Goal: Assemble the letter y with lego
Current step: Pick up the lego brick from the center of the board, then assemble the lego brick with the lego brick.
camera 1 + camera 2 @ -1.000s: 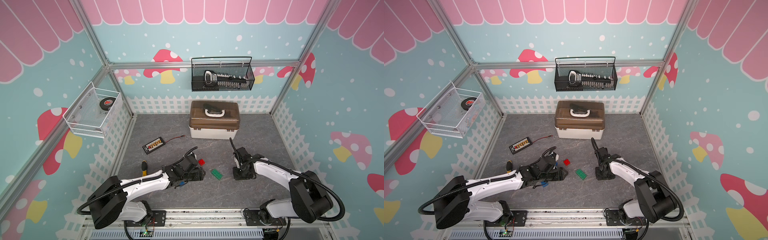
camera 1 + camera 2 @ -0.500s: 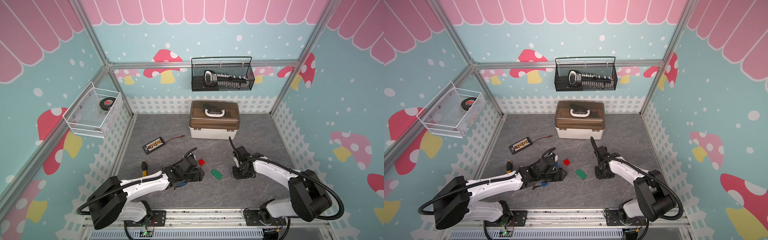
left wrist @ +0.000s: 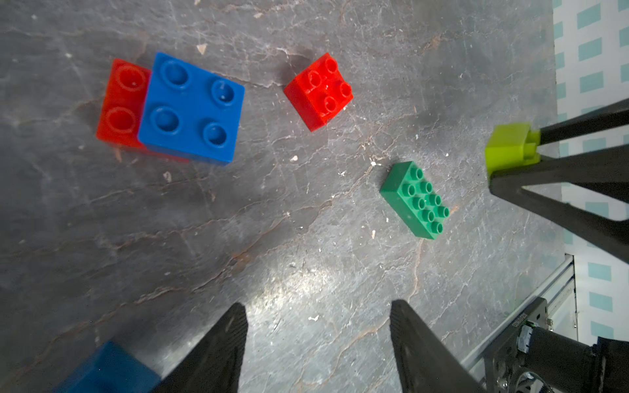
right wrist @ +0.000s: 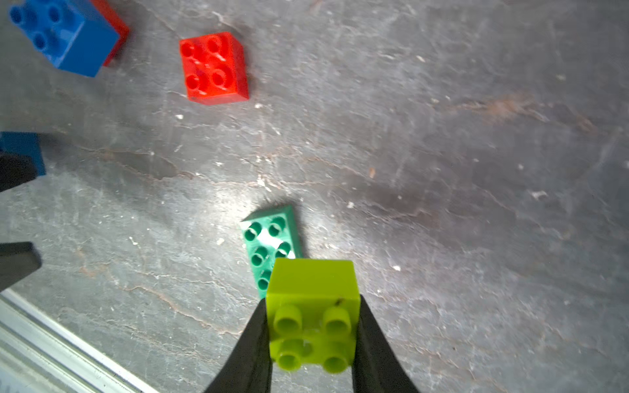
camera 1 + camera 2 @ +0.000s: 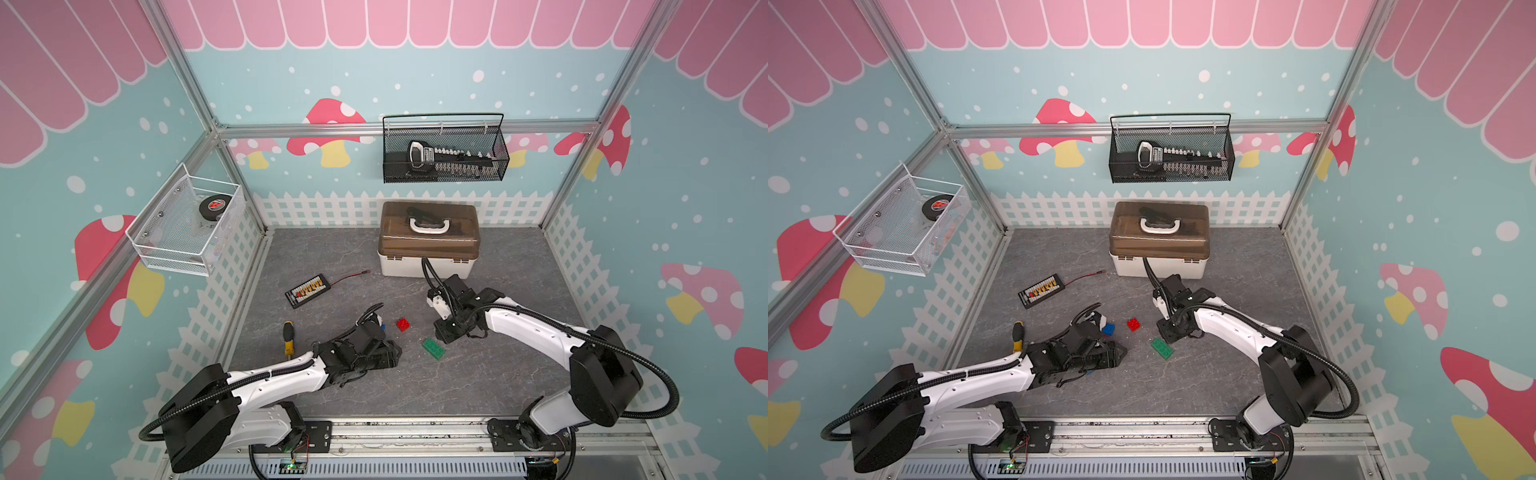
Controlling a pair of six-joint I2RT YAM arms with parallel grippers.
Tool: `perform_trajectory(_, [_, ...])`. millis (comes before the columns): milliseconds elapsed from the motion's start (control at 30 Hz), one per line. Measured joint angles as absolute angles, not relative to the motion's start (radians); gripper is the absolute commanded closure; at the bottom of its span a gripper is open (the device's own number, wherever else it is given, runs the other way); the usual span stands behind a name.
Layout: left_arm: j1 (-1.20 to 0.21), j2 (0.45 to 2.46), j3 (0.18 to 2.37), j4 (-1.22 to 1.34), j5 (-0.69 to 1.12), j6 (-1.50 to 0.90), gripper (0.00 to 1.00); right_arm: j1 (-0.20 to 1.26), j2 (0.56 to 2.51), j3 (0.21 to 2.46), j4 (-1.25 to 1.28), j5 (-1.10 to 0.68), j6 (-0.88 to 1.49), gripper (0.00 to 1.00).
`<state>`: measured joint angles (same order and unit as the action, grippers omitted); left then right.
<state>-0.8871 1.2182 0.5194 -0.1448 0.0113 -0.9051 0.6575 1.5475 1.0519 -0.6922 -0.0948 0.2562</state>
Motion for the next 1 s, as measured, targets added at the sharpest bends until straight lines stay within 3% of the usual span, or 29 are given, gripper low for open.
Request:
perform_trajectory(367, [-0.887,1.106,0.469,-0.125,0.045,-0.912,0.31,0.702,1.632,1.118,-0.718,-0.142,0.140,0.76])
perform_trajectory(1000, [-0.887,1.122,0.469,-0.102,0.109,-0.894,0.32,0.735,1.733,1.153,-0.731,-0.096,0.041,0.76])
